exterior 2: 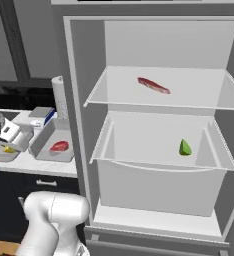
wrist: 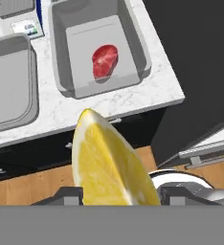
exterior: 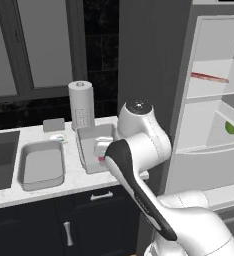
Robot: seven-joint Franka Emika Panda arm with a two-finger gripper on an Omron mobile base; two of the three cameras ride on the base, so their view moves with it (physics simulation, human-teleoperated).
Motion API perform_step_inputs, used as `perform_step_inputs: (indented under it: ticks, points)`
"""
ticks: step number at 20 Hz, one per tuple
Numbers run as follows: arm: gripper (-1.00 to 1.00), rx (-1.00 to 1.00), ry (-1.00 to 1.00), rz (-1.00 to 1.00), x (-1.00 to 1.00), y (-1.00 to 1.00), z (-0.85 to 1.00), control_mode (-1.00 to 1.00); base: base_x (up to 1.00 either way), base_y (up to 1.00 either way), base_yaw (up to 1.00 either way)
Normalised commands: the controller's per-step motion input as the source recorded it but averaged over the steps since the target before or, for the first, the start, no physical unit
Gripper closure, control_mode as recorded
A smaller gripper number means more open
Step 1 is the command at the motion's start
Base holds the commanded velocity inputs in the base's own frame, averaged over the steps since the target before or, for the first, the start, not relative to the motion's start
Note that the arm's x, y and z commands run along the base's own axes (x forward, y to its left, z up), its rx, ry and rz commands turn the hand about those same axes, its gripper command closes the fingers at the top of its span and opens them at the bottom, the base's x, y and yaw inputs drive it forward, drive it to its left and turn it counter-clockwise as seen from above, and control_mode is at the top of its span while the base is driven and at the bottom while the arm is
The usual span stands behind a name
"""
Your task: Place one lemon wedge and one steak in each tupperware on the nearby counter, to pack two identical lunches.
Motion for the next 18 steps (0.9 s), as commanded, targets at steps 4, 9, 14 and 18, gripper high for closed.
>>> perform_step_inputs:
  ticks: [4,9,14,18]
  points:
    - [1.00,0.00,0.06,-0.23,1.00,0.12,0.00,-1.00,0.00,0.00,0.00]
    - [1.00,0.00,0.09,-0.17,1.00,0.01,-0.02,-1.00,0.00,0.00,0.00]
    - [1.00,0.00,0.03,-0.14,1.00,0.23,-0.43,-1.00,0.00,0.00,0.00]
    - [1.00,0.00,0.00,-0.14,1.00,0.13,-0.55,-1.00,0.00,0.00,0.00]
